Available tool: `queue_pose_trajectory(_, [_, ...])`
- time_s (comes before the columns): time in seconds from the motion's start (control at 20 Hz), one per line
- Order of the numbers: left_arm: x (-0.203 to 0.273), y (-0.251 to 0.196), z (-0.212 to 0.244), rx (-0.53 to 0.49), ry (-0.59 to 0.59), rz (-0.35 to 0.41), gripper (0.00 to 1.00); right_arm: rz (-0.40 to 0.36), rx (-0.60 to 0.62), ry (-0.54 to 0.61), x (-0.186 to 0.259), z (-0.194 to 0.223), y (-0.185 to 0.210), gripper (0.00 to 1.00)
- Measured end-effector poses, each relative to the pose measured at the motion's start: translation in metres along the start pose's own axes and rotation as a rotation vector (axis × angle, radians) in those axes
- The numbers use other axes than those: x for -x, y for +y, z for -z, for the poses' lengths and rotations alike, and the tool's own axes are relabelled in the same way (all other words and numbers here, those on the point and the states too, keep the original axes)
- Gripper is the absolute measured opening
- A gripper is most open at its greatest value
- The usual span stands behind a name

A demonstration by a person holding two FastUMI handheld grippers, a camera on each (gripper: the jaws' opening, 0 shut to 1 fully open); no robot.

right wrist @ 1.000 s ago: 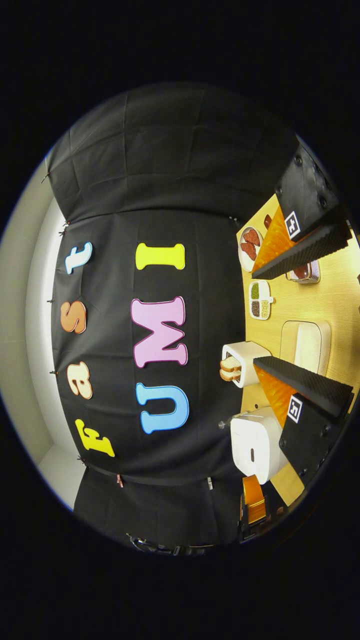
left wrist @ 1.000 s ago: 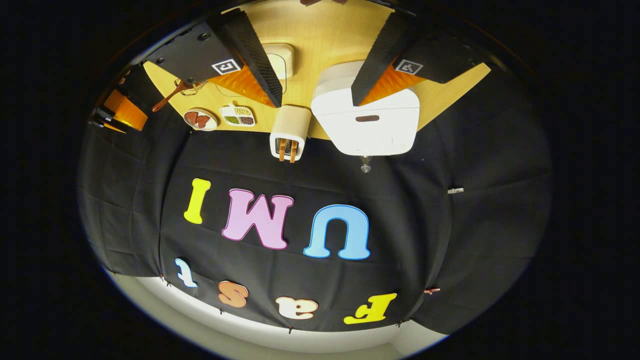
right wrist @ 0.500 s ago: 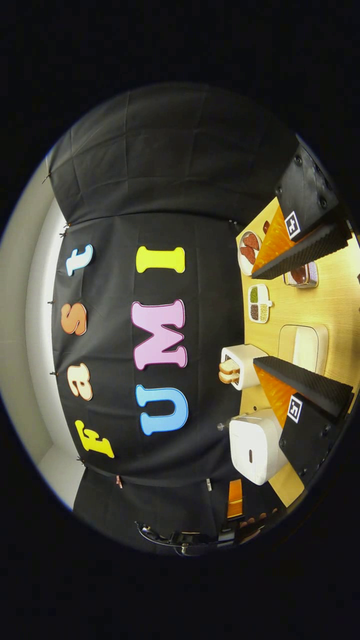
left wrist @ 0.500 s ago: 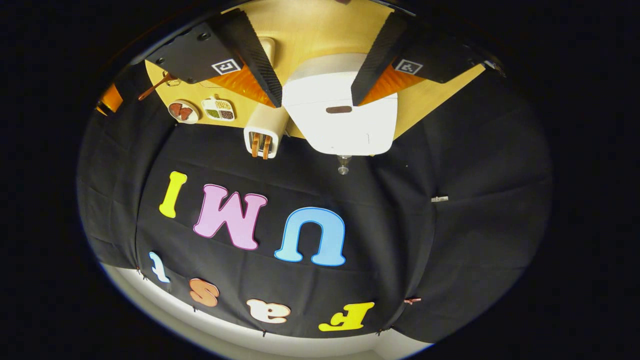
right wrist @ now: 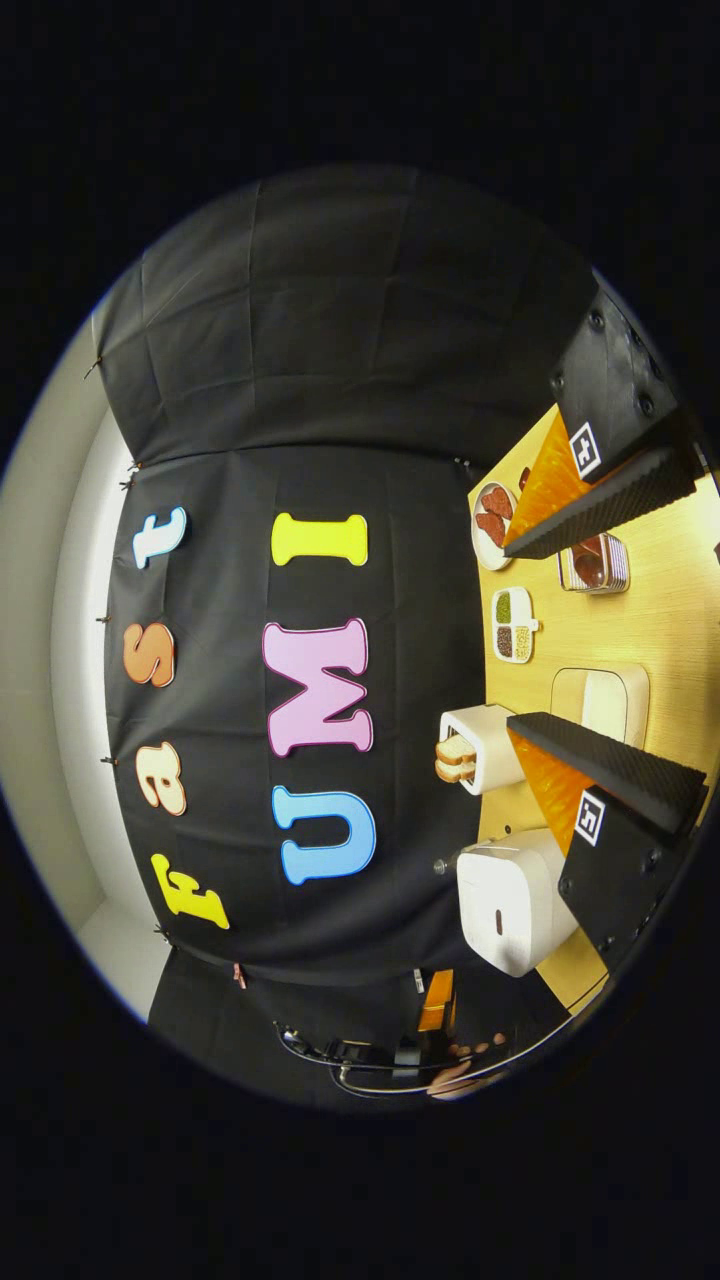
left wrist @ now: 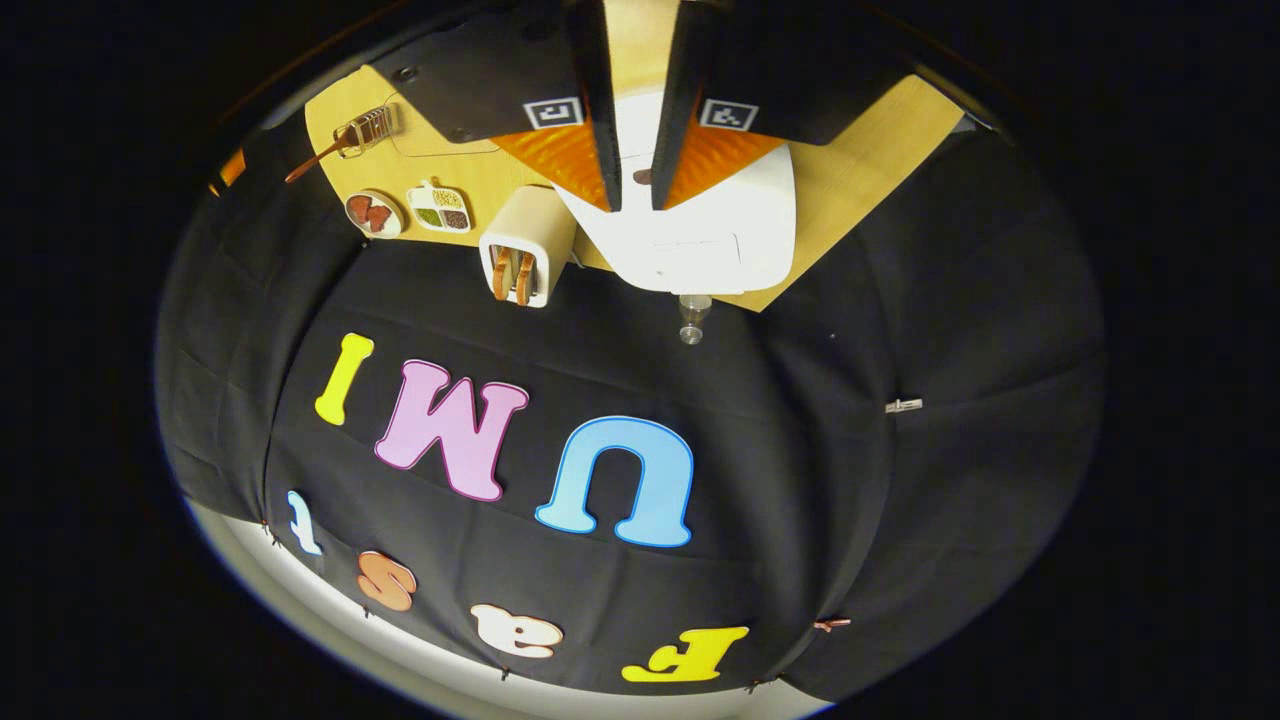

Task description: Close the left gripper, press the button to open the rice cooker; take a wooden spoon from the chopstick holder with the right hand, scoop a spoonful of rice and pour it into the rice cooker, then put the wooden spoon back into the chopstick holder.

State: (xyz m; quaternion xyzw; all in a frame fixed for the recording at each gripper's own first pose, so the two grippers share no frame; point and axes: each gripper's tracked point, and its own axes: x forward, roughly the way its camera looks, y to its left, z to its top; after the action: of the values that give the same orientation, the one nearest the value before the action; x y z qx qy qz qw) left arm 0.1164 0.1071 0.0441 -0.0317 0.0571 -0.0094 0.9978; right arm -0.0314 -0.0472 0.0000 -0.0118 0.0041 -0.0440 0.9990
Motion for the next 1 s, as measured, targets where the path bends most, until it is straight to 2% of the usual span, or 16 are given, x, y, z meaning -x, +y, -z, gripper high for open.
queue_pose_trajectory(0.15, [-0.018,0.007,-0.005,-0.045,0.014,0.010,0.08,0.016,-0.003,0.013,0.004,0.004,-0.001,0.97])
queue_pose_trajectory(0.35, [-0.038,-0.002,0.001,-0.105,0.053,0.074,0.06,0.041,0.000,0.035,0.012,0.011,-0.003,0.96])
queue_pose_trajectory(0.65, [-0.064,0.001,0.020,-0.169,0.148,0.133,0.06,0.131,-0.033,0.080,0.024,0.026,-0.016,0.97])
queue_pose_trajectory(1.0, [-0.096,0.013,0.058,-0.077,0.233,0.147,0.06,0.174,-0.022,0.118,0.051,0.045,-0.001,0.97])
